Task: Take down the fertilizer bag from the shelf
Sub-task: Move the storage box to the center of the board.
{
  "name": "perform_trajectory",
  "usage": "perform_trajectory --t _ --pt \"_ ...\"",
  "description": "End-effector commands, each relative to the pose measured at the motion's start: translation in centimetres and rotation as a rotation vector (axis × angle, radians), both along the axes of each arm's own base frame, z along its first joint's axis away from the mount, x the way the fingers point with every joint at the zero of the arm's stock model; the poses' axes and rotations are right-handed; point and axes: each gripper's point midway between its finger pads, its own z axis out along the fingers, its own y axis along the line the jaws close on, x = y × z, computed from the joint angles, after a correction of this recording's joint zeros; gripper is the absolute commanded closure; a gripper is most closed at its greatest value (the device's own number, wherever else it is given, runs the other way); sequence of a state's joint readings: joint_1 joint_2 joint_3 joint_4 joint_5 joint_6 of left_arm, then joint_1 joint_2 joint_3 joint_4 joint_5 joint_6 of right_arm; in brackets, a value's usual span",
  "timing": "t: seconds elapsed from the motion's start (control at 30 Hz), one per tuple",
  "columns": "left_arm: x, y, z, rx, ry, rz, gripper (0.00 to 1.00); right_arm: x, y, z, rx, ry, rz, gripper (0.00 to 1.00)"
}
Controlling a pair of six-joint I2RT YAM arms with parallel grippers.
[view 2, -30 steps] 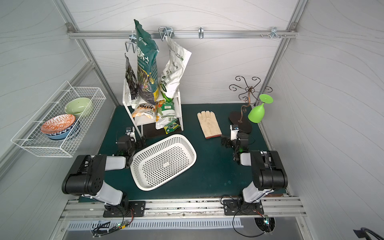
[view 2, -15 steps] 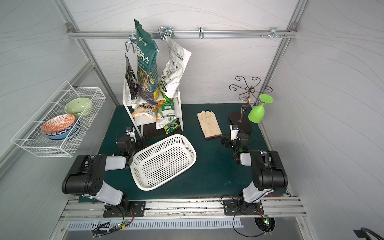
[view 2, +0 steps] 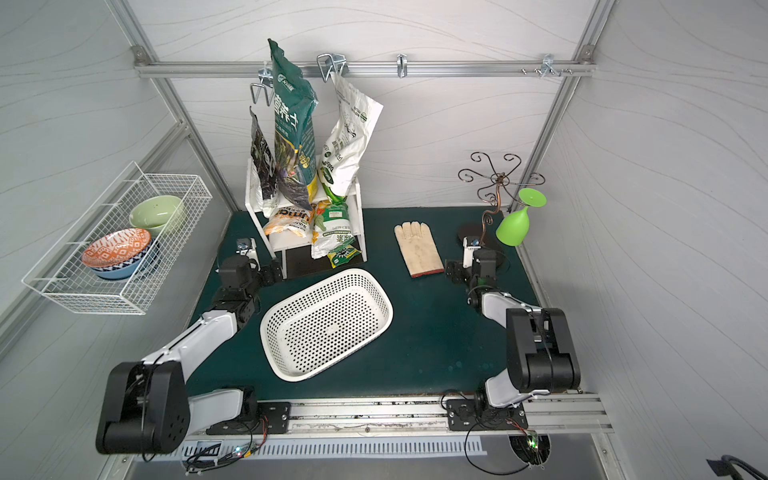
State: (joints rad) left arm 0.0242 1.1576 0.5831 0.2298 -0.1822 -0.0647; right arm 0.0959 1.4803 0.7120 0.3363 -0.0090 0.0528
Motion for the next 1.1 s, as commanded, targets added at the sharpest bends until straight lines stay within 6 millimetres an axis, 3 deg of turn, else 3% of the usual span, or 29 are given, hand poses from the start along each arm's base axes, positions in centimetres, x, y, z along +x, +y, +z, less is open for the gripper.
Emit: perform_trajectory --t 0.0,0.07,0.17,0.23,0.3,0.43,0.6,0.87,1.07 --pt "-2.9 0.9 -1.3 -0.118 0.074 0.127 0.02 -2.2 1.4 0.9 0.068 0.184 -0.044 0.1" --pt "-4.8 1.3 -2.2 -0.187 0.109 0.205 0.03 -3.2 4.2 3.0 0.106 0.248 0.024 0.13" --pt "-7.0 1.6 -3.3 -0.228 0.112 0.28 0.03 -7.1 10.4 4.7 0.107 0.366 0.24 0.15" --pt "-6.6 1.3 -2.2 -0.241 0.042 0.284 0.02 -10.3 14.5 5.5 0.096 0.419 0.407 0.15" --pt "-5.6 0.6 -0.9 -0.266 -0.007 0.234 0.02 -13.1 17.3 5.5 0.084 0.465 0.523 0.16" --pt "-4.8 -0.3 -0.3 -0.29 -0.027 0.198 0.02 -17.0 21.8 3.8 0.044 0.537 0.674 0.31" --pt "-5.0 -1.0 1.1 -0.266 -0.077 0.17 0.01 -17.0 22.7 1.5 -0.042 0.525 0.654 0.48" --pt "-5.0 -1.9 0.9 -0.268 -0.081 0.137 0.01 -14.2 20.4 -1.7 -0.156 0.48 0.59 0.57" --pt "-4.8 -2.0 0.2 -0.266 -0.057 0.135 0.01 -14.5 21.9 -3.2 -0.105 0.519 0.64 0.64"
